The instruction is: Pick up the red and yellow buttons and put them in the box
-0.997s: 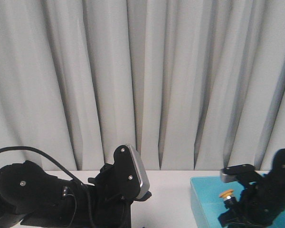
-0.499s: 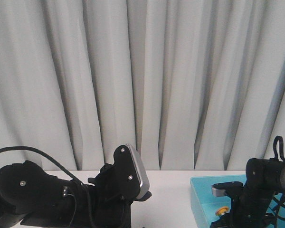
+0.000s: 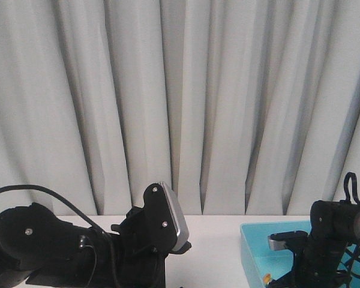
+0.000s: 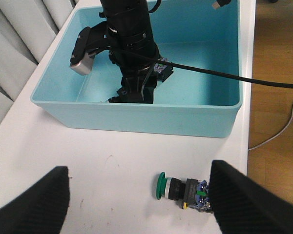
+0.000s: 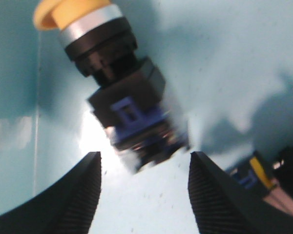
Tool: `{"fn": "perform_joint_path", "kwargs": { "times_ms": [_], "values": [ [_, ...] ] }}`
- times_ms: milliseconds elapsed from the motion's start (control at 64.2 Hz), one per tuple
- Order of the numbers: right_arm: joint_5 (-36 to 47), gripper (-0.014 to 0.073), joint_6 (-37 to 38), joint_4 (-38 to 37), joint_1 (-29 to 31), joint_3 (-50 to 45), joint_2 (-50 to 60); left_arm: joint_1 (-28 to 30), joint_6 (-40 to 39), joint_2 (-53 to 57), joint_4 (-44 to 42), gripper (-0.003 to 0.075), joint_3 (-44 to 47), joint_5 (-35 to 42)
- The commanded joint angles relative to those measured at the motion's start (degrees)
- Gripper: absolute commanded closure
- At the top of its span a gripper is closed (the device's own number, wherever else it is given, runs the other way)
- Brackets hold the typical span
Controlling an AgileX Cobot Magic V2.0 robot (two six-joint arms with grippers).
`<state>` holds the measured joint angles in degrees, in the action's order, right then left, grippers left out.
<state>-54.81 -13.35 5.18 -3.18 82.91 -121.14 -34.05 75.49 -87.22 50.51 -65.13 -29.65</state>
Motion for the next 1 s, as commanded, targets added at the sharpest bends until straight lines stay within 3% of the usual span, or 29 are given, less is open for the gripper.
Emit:
{"fn": "perform_joint_path", "kwargs": {
  "times_ms": [0, 280, 421, 592, 810, 982],
  "values": [
    [-1.8, 0.0182, -0.5, -0.2, 0.2, 1.8, 5.2, -0.2, -0.6, 2.5, 2.3, 0.0143, -1.8, 2.0],
    [-8.2, 0.0182, 0.1, 0.0, 0.2, 1.6, 16.4, -0.2, -0.8, 2.6, 1.8, 0.0145, -1.8, 1.4],
    [-7.1, 0.0182, 0.5, 0.0, 0.2, -2.9, 24.1, 1.5, -7.9, 3.9, -2.9, 0.0145, -1.8, 0.3],
    [-2.1, 0.0182, 1.3, 0.4, 0.2, -13.5, 36.0, 6.0, -29.5, 7.0, -19.5, 0.0145, -1.8, -3.8],
    [-0.1, 0.0182, 1.7, 0.4, 0.2, -21.8, 50.4, 10.5, -67.5, 12.5, -46.9, 0.0145, -1.8, -13.7],
    [4.6, 0.0182, 2.2, 0.4, 0.2, -28.3, 60.0, 10.5, -80.8, 20.6, -64.9, 0.0145, 3.0, -15.1]
  ]
}}
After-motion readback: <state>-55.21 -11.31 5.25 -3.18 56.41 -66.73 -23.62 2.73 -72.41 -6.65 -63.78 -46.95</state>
